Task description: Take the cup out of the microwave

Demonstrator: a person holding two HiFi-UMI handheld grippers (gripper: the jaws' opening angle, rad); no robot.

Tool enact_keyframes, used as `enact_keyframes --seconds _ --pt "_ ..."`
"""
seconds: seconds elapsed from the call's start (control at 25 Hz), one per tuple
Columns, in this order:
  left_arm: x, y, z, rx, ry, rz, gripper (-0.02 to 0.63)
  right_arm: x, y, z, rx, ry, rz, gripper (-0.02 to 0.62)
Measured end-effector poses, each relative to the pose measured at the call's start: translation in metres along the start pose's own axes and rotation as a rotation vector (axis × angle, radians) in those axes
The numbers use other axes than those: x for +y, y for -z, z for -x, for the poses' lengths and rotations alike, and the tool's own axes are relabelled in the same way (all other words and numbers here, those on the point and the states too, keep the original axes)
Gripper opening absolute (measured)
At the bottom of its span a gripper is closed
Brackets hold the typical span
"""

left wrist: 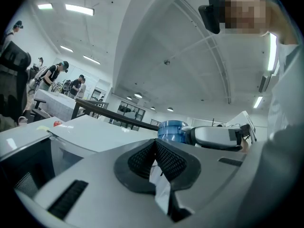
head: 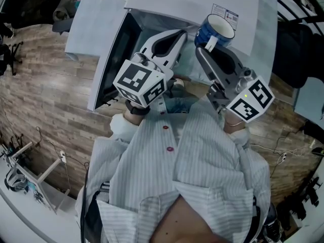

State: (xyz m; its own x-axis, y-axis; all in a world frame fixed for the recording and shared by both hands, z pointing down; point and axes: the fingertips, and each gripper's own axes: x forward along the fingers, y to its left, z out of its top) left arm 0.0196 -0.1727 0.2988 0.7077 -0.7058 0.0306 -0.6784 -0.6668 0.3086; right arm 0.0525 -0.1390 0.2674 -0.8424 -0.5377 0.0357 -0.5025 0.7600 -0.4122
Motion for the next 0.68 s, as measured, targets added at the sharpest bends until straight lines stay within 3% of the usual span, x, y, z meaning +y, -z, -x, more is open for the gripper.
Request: enact_keyframes --seconds 0.24,0.48,0.68 --pt "0.001 0.001 -0.002 0.001 0.003 0.007 0.008 0.000 0.001 0.000 0.004 -0.004 -0.006 0.066" --pt "0.008 0.006 -0.002 -0.018 0.029 0.134 0.008 -0.001 0.002 0.001 0.011 -0.013 -0.009 0.066" --pt "0.012 0.001 -0.001 -0.050 0.048 0.156 0.008 -0.005 -0.003 0.006 0.001 0.007 0.008 0.066"
